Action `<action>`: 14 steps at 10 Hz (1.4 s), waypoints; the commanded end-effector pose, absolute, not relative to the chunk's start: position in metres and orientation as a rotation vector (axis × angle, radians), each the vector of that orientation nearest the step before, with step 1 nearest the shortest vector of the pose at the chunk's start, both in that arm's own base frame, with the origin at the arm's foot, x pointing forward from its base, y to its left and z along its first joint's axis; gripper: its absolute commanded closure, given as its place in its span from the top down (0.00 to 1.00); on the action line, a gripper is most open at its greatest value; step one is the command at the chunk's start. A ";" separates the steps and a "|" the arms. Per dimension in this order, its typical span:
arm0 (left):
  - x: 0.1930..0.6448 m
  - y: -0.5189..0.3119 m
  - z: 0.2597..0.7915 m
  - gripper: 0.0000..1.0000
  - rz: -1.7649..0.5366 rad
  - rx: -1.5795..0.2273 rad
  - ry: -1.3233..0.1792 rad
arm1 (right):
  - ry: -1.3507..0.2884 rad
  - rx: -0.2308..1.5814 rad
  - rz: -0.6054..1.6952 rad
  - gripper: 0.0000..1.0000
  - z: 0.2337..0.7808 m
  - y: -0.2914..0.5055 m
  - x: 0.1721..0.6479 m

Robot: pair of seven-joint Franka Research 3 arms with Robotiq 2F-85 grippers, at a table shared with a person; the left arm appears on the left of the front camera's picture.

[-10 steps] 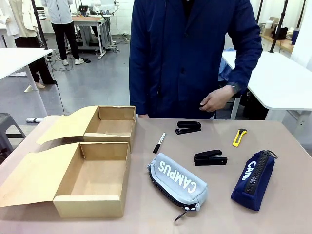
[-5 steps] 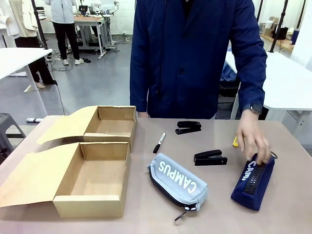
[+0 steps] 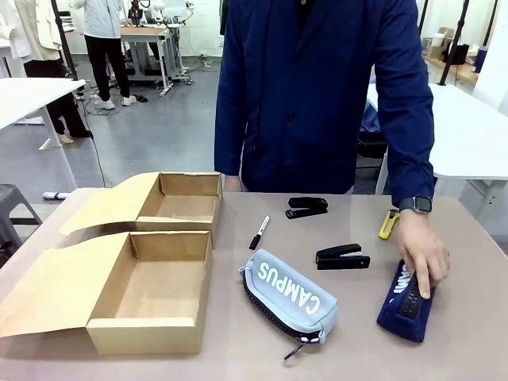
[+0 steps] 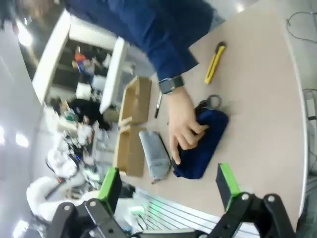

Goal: Place items inside the box.
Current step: Pick up a Pencil pouch or Stapler and place it inside the Mailer Box closest to the robot.

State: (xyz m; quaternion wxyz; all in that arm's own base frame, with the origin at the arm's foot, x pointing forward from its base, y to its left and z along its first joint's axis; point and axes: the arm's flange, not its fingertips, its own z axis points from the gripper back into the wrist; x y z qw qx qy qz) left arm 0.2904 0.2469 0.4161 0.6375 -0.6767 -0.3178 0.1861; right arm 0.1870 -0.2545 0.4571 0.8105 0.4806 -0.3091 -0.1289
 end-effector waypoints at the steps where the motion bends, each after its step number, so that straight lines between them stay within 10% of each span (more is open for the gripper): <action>1: 0.289 0.246 0.416 1.00 0.398 -1.546 -0.741 | -0.712 1.120 -0.327 1.00 0.444 -0.271 0.189; 8: 0.289 0.246 0.416 1.00 0.398 -1.546 -0.741 | -0.633 1.068 -0.230 1.00 0.446 -0.236 0.218; 14: 0.289 0.246 0.416 1.00 0.398 -1.546 -0.741 | -0.343 0.636 -0.013 1.00 0.480 -0.011 0.316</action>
